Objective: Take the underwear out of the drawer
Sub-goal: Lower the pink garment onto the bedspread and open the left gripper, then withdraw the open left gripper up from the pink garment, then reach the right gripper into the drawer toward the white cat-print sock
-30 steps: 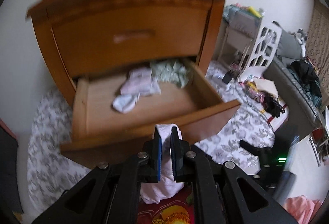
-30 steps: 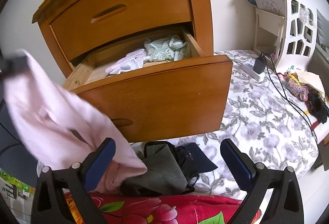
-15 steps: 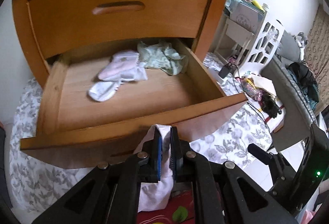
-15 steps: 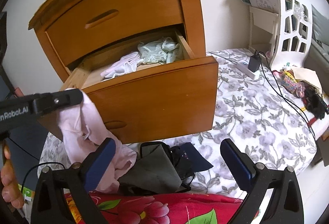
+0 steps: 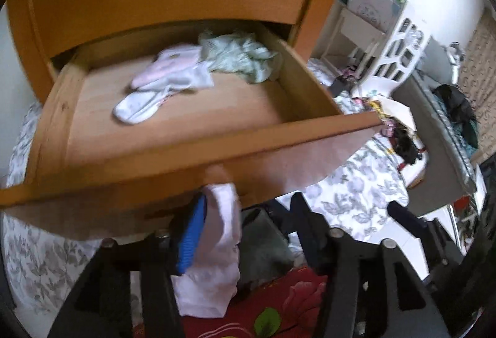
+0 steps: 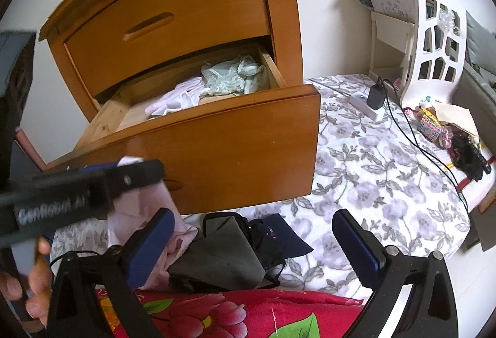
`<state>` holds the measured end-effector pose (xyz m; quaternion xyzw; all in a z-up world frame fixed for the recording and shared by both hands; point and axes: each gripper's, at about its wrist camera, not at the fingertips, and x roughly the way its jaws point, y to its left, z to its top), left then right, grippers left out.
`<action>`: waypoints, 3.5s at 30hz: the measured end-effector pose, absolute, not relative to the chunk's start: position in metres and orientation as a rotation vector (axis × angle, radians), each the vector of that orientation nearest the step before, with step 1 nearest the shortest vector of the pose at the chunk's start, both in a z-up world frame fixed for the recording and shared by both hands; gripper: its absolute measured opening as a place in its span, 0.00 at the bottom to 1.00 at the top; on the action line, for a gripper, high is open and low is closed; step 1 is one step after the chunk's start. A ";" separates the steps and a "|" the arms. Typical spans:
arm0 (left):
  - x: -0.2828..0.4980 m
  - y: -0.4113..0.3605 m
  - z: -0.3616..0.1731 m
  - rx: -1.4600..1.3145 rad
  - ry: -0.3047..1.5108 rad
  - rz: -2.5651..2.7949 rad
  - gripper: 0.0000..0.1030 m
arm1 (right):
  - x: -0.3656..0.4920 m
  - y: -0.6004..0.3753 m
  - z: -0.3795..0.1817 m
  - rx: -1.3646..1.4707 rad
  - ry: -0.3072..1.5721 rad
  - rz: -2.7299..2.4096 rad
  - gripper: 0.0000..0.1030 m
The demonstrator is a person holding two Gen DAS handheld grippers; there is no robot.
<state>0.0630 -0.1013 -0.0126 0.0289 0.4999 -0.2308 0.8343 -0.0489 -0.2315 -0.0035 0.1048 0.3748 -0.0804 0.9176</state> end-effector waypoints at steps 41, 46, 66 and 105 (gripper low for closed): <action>0.045 -0.022 -0.005 -0.024 0.793 -0.170 0.98 | -0.043 -0.224 0.011 0.147 0.774 -0.165 1.00; 0.045 -0.012 -0.003 -0.057 0.758 -0.179 0.98 | -0.036 -0.228 0.033 0.140 0.749 -0.108 1.00; 0.057 0.002 -0.011 -0.058 0.757 -0.040 0.98 | 0.115 -0.202 0.087 0.000 0.944 0.093 1.00; 0.034 0.000 0.005 -0.051 0.605 -0.076 0.98 | 0.214 -0.138 -0.020 -0.347 1.276 0.179 0.69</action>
